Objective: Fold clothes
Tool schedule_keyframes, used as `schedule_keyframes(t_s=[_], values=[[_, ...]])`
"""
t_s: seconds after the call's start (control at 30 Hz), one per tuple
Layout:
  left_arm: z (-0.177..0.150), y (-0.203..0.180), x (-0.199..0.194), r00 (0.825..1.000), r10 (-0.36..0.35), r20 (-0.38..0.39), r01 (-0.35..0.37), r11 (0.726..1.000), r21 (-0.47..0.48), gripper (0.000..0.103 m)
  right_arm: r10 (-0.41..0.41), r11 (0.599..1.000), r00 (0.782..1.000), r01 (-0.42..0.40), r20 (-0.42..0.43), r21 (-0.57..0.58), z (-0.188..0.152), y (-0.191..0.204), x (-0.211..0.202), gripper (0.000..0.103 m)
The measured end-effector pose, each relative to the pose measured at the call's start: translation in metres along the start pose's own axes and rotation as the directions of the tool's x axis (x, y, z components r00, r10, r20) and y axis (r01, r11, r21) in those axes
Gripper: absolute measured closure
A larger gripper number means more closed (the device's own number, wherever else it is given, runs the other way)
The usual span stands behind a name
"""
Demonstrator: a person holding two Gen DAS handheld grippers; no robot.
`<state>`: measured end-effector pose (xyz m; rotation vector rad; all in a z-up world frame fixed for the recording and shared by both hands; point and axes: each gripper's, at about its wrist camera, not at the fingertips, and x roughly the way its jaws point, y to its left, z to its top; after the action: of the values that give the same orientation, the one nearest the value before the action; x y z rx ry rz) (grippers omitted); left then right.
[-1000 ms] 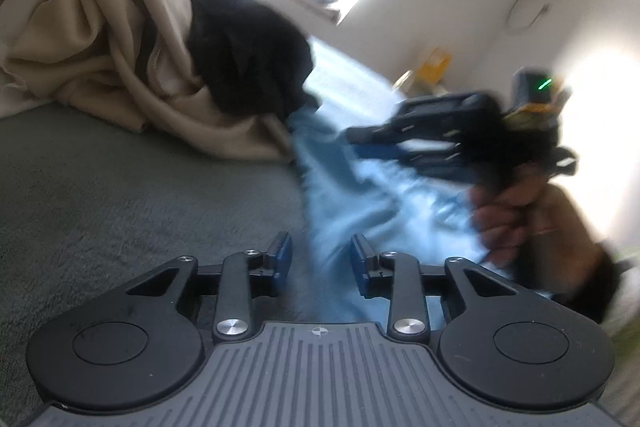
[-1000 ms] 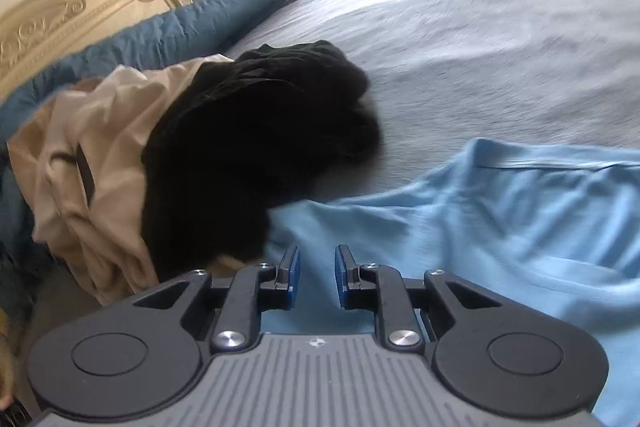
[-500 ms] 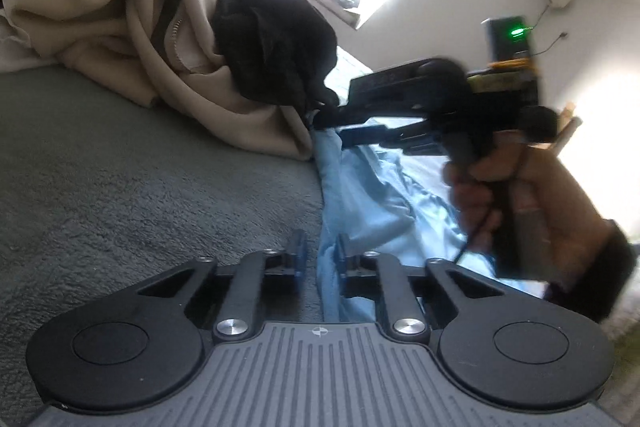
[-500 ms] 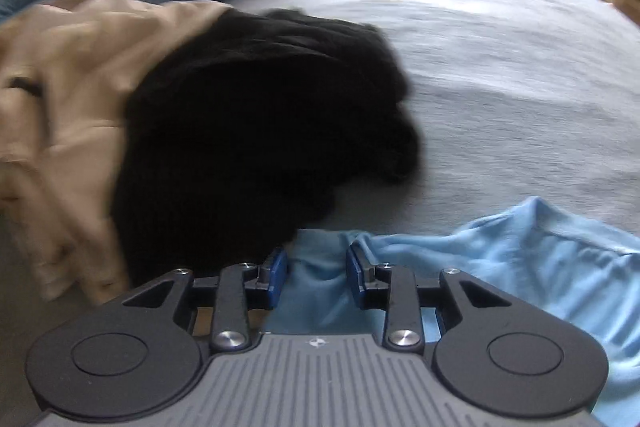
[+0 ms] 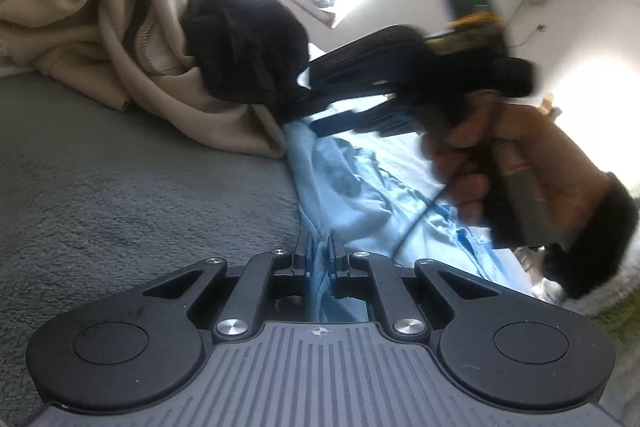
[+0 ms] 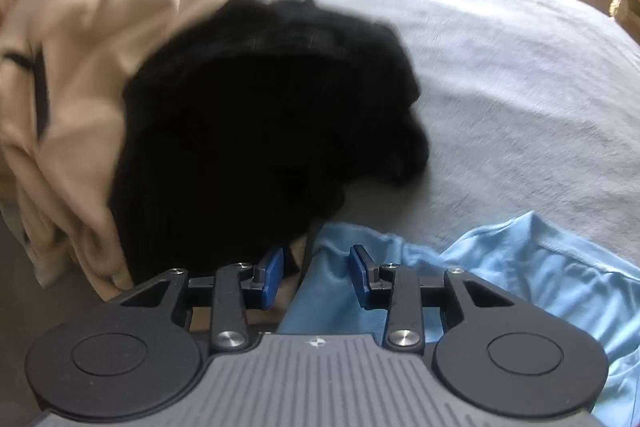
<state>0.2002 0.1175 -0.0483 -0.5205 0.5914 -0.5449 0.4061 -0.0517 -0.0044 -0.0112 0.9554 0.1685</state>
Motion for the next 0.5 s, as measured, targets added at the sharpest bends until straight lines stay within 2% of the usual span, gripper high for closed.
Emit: schedule_keyframes(t_s=[0.07,0.13,0.17,0.2,0.33,0.5], values=[[-0.001,-0.002,0.001,1.000,-0.013,-0.005,0.013,1.000,0.018,0.098,-0.028,0.999,1.000,0.028,-0.013,-0.015,-0.001,0.002,0.008,0.066],[-0.002,-0.004,0.002,1.000,-0.028,-0.008,0.028,0.999,0.033,0.098,-0.059,0.998,0.998,0.060,0.017,-0.015,0.000,-0.003,0.009,0.083],[-0.002,-0.005,0.002,0.999,-0.033,-0.010,0.034,0.999,0.040,0.098,-0.055,0.998,0.998,0.055,0.032,0.012,0.000,-0.010,0.007,0.084],[-0.002,-0.006,0.002,0.999,-0.036,-0.013,0.037,0.998,0.044,0.098,-0.041,0.998,0.998,0.039,0.048,0.054,0.000,-0.018,0.005,0.090],[-0.002,-0.005,0.004,0.999,-0.039,-0.021,0.040,0.998,0.044,0.098,0.005,0.986,0.990,-0.029,0.142,0.165,0.001,-0.039,-0.006,0.100],[-0.001,0.000,0.005,0.999,-0.042,-0.031,0.042,0.999,0.007,0.099,0.125,0.959,0.970,-0.172,0.210,0.226,0.005,-0.042,-0.001,0.102]])
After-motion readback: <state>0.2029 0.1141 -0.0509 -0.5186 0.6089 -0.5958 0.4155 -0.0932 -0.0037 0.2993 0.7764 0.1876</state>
